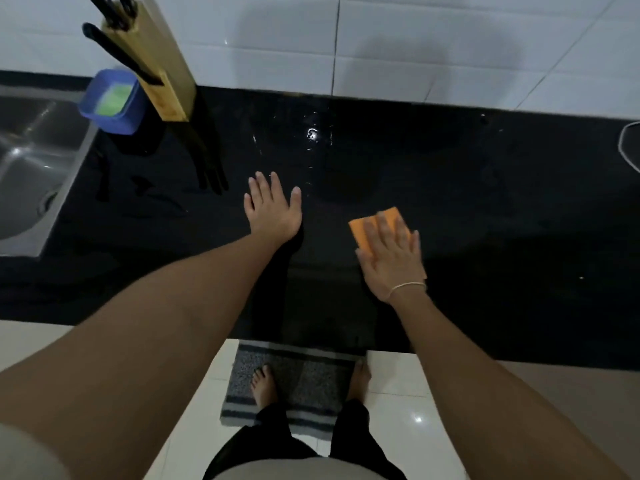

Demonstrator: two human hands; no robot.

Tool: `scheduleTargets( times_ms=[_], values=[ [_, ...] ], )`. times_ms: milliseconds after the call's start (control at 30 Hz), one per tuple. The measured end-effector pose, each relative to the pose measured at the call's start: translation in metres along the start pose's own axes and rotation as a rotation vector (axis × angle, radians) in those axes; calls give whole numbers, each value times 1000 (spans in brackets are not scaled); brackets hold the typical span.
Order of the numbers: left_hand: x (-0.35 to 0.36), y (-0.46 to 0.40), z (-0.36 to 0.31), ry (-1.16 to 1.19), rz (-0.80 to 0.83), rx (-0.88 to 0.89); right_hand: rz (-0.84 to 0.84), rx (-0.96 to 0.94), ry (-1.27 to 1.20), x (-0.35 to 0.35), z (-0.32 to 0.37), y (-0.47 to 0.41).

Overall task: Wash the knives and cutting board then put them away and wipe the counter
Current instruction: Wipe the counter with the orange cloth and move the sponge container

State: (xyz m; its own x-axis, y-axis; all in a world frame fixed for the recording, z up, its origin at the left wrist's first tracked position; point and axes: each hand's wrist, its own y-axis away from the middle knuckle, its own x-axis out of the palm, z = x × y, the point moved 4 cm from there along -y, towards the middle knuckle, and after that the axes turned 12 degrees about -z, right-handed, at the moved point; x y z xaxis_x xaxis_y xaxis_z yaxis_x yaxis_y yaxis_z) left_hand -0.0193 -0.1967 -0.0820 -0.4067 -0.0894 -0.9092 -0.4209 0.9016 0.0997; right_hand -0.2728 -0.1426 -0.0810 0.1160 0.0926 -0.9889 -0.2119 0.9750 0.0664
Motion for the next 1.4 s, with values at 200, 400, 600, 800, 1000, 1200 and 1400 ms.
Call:
scheduleTargets(
  times_ms=[200, 400, 600, 800, 1000, 1200, 1400],
  values=[
    [15, 6, 3, -179, -150, 66, 20, 417, -25, -17, -116, -46],
    [17, 1, 4, -200, -229, 72, -66, 581, -40, -16, -84, -178],
    [4, 4, 6, 65, -391, 9, 4, -108, -64, 0, 130, -234],
    [-13, 14, 0, 259, -419, -143, 70, -474, -9, 4, 97, -150],
    [-1, 5, -3, -61, -313, -71, -15, -128, 5, -9, -14, -165],
    [9, 0, 1, -119, -342, -43, -3, 357, -28, -5, 31, -260],
    [8, 4, 1, -62, -366, -44, 31, -342, -38, 12, 188, -277]
  ],
)
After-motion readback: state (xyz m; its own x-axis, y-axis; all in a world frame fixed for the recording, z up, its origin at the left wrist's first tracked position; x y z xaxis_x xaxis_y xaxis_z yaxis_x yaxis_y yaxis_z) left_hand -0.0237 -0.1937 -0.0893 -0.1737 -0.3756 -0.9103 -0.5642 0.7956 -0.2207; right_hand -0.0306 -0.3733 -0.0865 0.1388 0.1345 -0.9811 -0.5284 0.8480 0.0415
